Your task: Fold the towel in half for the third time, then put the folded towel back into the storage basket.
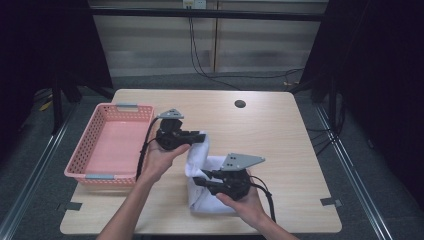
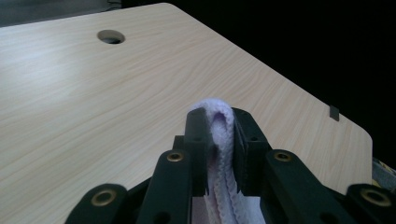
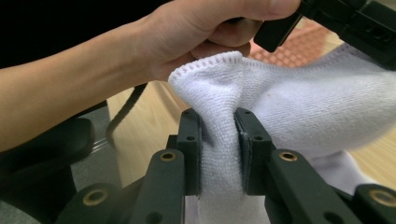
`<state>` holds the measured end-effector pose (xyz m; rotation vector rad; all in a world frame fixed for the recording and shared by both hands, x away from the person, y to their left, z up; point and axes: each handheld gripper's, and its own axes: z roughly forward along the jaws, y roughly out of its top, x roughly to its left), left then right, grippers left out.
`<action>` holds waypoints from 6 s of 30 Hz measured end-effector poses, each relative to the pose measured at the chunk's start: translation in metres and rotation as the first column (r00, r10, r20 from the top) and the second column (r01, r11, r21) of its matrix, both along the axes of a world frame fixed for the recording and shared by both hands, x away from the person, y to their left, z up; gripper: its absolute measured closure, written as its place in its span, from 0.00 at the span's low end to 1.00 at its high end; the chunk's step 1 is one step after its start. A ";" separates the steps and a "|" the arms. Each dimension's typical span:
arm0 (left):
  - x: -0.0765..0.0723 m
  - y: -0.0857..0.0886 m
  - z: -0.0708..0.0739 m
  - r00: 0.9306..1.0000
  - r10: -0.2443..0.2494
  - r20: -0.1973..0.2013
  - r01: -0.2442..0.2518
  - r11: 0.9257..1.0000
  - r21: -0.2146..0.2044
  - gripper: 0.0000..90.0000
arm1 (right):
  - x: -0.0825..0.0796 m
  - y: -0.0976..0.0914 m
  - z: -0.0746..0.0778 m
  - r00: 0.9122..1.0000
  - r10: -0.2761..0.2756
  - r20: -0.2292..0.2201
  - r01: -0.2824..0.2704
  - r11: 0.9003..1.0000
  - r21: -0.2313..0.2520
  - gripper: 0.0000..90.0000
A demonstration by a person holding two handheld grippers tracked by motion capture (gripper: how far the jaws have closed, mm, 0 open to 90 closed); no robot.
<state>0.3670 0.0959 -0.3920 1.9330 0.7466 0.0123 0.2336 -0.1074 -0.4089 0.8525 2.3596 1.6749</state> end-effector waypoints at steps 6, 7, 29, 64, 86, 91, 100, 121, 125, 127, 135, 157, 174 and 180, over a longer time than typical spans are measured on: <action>0.003 -0.044 -0.016 0.999 -0.051 -0.008 0.052 0.998 0.026 0.86 | -0.008 -0.037 -0.016 0.998 -0.053 -0.033 0.053 0.998 -0.018 0.79; 0.003 -0.048 -0.016 0.998 -0.056 -0.012 0.056 0.998 0.029 0.86 | -0.010 -0.043 -0.018 0.998 -0.061 -0.033 0.060 0.998 -0.010 0.77; -0.001 -0.131 -0.070 0.983 -0.159 -0.093 0.167 0.982 0.087 0.82 | -0.010 -0.093 -0.052 0.966 -0.211 -0.153 0.197 0.975 -0.100 0.42; -0.121 -0.010 -0.087 0.962 -0.263 -0.067 0.271 0.932 0.241 0.53 | 0.077 -0.114 -0.057 0.896 -0.442 -0.041 0.414 0.864 -0.286 0.61; -0.129 0.009 -0.093 0.984 -0.164 -0.069 0.177 0.940 0.293 0.39 | 0.084 -0.139 -0.084 0.923 -0.328 -0.201 0.264 0.921 -0.286 0.37; -0.121 -0.003 -0.097 0.979 -0.185 -0.088 0.203 0.935 0.290 0.33 | 0.085 -0.137 -0.086 0.930 -0.311 -0.197 0.248 0.925 -0.289 0.33; -0.119 -0.006 -0.099 0.977 -0.188 -0.101 0.211 0.927 0.310 0.32 | 0.089 -0.114 -0.088 0.937 -0.292 -0.193 0.216 0.916 -0.339 0.20; -0.132 -0.011 -0.100 0.973 -0.229 -0.020 0.221 0.908 0.357 0.51 | 0.085 -0.117 -0.088 0.951 -0.207 -0.230 0.110 0.921 -0.373 0.35; -0.134 -0.012 -0.099 0.976 -0.216 -0.023 0.210 0.911 0.356 0.63 | 0.082 -0.115 -0.087 0.950 -0.198 -0.243 0.099 0.925 -0.367 0.48; -0.132 -0.011 -0.099 0.976 -0.217 -0.037 0.216 0.915 0.339 0.70 | 0.082 -0.114 -0.087 0.950 -0.183 -0.252 0.084 0.930 -0.358 0.55; -0.121 -0.009 -0.099 0.967 -0.230 -0.109 0.252 0.926 0.282 0.78 | 0.082 -0.114 -0.086 0.945 -0.168 -0.281 0.066 0.938 -0.341 0.66; -0.107 0.008 -0.062 0.976 -0.211 -0.060 0.218 0.964 0.155 0.80 | 0.103 -0.112 -0.057 0.950 -0.148 -0.274 0.078 0.965 -0.250 0.74; -0.090 -0.001 -0.031 0.978 -0.208 0.012 0.206 0.975 0.088 0.80 | 0.117 -0.125 -0.026 0.959 -0.160 -0.233 0.110 0.970 -0.216 0.74; -0.080 -0.002 -0.019 0.980 -0.196 0.031 0.194 0.979 0.058 0.80 | 0.125 -0.127 -0.009 0.963 -0.173 -0.206 0.131 0.970 -0.203 0.74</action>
